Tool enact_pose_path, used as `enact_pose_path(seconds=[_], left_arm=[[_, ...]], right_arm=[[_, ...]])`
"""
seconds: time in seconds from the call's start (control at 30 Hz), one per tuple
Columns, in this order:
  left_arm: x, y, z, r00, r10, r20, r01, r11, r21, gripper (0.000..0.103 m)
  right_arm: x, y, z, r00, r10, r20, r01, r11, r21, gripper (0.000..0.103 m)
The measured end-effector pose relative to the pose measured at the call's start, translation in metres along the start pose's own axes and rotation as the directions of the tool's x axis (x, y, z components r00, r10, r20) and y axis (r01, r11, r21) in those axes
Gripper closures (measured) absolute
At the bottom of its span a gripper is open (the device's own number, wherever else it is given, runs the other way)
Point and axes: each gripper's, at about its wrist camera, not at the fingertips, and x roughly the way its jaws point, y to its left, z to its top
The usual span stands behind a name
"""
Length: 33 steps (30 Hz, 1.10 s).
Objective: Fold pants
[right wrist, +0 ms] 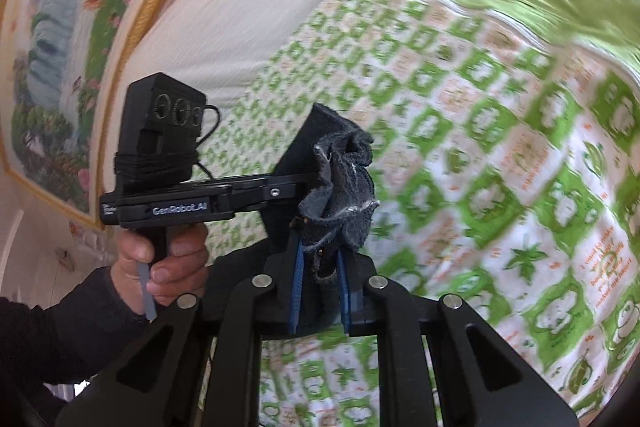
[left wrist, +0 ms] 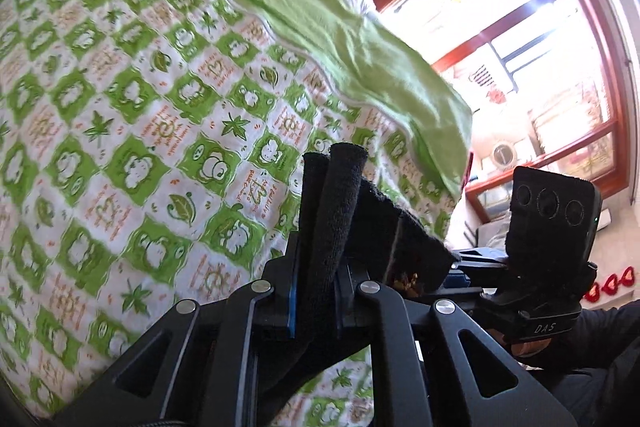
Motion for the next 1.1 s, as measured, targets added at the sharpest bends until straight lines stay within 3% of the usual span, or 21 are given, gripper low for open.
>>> enact_pose_path(seconds=[0.3, 0.5, 0.77, 1.1], left_arm=[[-0.075, 0.01, -0.048, 0.991, 0.001, 0.137, 0.004, 0.999, -0.037, 0.092], [-0.104, 0.044, -0.094, 0.976, 0.044, 0.214, -0.009, 0.986, -0.164, 0.092], [-0.108, 0.089, -0.152, 0.964, 0.112, 0.241, -0.025, 0.941, -0.336, 0.092], [-0.105, 0.123, -0.198, 0.949, 0.182, 0.257, -0.041, 0.881, -0.472, 0.094]], right_arm=[[0.026, 0.071, -0.01, 0.982, 0.149, -0.115, -0.168, 0.968, -0.187, 0.087], [0.068, 0.1, -0.021, 0.958, 0.179, -0.226, -0.232, 0.943, -0.239, 0.087], [0.123, 0.122, -0.048, 0.915, 0.15, -0.376, -0.273, 0.915, -0.299, 0.087], [0.183, 0.121, -0.073, 0.864, 0.086, -0.497, -0.256, 0.923, -0.286, 0.087]])
